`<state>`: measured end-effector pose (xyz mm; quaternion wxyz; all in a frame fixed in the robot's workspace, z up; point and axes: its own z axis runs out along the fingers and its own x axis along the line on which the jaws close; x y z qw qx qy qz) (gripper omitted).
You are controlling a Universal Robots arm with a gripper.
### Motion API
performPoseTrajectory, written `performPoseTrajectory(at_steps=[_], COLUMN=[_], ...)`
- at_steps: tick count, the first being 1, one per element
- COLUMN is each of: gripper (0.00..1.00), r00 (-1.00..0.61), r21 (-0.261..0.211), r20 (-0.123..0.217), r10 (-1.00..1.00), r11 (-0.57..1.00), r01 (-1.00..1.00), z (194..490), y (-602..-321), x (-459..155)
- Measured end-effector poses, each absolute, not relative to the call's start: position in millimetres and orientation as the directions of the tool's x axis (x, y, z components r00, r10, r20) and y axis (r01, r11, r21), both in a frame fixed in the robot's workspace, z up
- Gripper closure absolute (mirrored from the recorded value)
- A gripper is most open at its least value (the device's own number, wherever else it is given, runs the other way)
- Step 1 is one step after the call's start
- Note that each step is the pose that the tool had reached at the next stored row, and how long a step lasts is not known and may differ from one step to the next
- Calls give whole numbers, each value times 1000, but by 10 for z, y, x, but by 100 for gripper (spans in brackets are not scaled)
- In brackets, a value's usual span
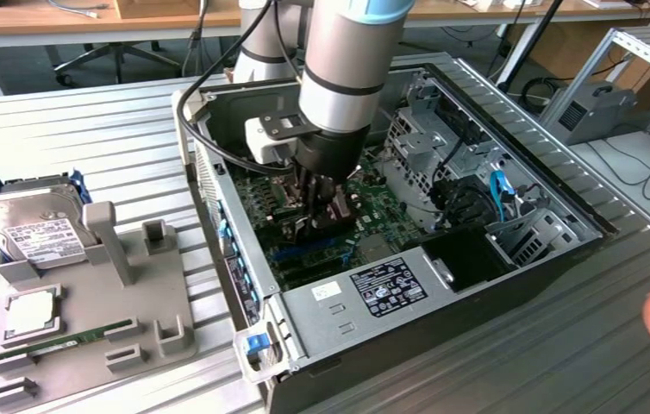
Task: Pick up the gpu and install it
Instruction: 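Insert the gpu into the slot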
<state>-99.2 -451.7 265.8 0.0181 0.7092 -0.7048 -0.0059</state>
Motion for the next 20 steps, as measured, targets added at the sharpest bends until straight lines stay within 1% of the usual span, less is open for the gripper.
performPoseTrajectory(at_steps=[20], gripper=[74], r00=[7], r21=[34], r20=[19], r10=[-1000], r11=[-6], r01=[-999], z=[2582], y=[-4469], x=[-992])
